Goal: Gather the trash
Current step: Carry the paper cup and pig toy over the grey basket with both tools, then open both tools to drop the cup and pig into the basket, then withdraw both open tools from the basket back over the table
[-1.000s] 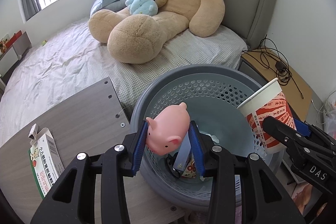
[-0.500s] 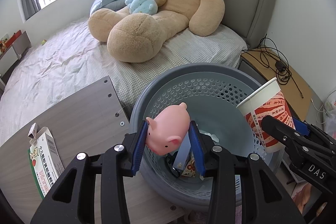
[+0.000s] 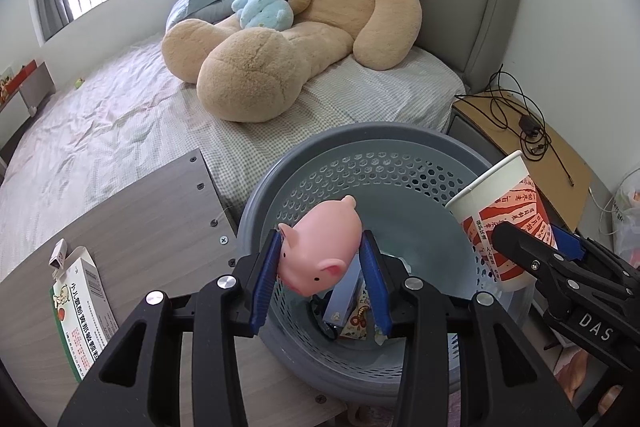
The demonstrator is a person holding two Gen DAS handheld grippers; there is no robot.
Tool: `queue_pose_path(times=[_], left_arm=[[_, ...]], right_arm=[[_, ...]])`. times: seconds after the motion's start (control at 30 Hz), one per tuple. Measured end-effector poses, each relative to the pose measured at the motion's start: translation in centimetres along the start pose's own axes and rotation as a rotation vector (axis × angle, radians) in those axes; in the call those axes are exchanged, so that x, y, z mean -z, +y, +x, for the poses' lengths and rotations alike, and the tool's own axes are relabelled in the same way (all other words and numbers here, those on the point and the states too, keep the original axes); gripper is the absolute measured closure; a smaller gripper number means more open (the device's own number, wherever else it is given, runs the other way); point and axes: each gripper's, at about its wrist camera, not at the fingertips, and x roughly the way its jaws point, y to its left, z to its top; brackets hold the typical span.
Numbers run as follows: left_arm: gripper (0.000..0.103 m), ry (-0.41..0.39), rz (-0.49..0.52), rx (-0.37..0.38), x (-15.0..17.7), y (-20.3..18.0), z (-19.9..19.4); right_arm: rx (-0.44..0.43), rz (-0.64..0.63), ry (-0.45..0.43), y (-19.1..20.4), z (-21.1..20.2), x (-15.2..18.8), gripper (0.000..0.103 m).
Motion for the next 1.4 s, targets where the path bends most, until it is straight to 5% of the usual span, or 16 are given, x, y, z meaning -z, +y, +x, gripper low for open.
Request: queue_pose_path(times=[0.53, 0.7, 1.4], left_arm=[[0.060, -0.002, 0.004, 0.016, -0.4, -0.4, 0.0], [0.033, -0.018, -0.015, -0.003, -0.4, 0.2, -0.4], [0.027, -0.018, -0.045, -0.017, 0.2, 1.6, -1.1]], right_arm=[[0.010, 0.016, 0.008, -0.3, 0.4, -0.2, 0.041], [-0.010, 0.014, 0.000, -0.3, 0.3, -0.3, 0.024], [0.005, 0.003, -0.004, 0.5, 0.0, -0.5, 0.023]])
